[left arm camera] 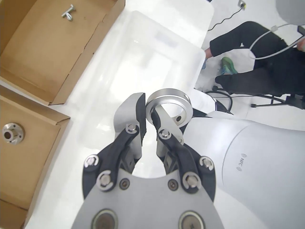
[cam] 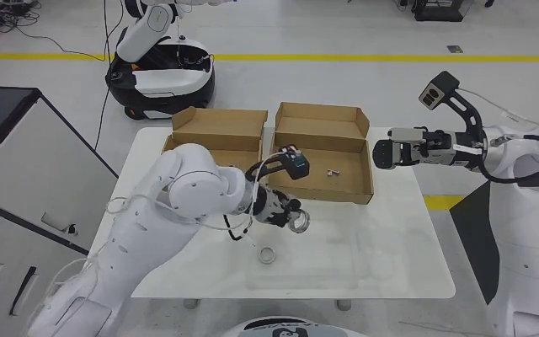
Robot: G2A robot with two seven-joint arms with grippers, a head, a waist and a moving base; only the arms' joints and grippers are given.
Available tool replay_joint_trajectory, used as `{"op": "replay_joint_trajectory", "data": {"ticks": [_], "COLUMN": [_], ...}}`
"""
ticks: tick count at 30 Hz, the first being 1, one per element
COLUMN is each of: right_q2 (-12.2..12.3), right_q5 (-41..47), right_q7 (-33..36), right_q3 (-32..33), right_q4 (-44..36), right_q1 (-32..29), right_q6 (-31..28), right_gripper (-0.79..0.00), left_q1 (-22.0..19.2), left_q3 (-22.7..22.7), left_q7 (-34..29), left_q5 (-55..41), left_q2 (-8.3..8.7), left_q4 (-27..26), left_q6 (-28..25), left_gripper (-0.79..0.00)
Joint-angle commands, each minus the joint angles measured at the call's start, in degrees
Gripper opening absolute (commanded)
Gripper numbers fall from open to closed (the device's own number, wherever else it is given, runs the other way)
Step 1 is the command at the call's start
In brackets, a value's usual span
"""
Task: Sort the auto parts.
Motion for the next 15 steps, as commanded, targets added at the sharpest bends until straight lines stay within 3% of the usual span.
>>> {"op": "replay_joint_trajectory", "data": {"ticks": [1, 5, 15], "right_q2": [0.0, 0.0, 0.0], "right_q5": [0.0, 0.0, 0.0], "right_q7": [0.0, 0.0, 0.0], "right_q3": [0.0, 0.0, 0.0], "right_q4": [0.0, 0.0, 0.0], "right_q1": [0.0, 0.0, 0.0], "right_q6": [0.0, 0.0, 0.0], "right_gripper": [0.0, 0.0, 0.0], "left_q1": [2.7, 6.3, 6.4], "left_q3": [-3.6, -9.1, -9.5], "left_q7": [1.5, 4.2, 4.6], "left_q5": [-3.1, -6.9, -6.8], "left_q2": [0.63, 1.63, 1.69], "left_q4": [-1.4, -4.1, -4.7], "left_q6": [-2.0, -5.5, -6.0], "left_gripper": [-0.785, -0.785, -0.785]}}
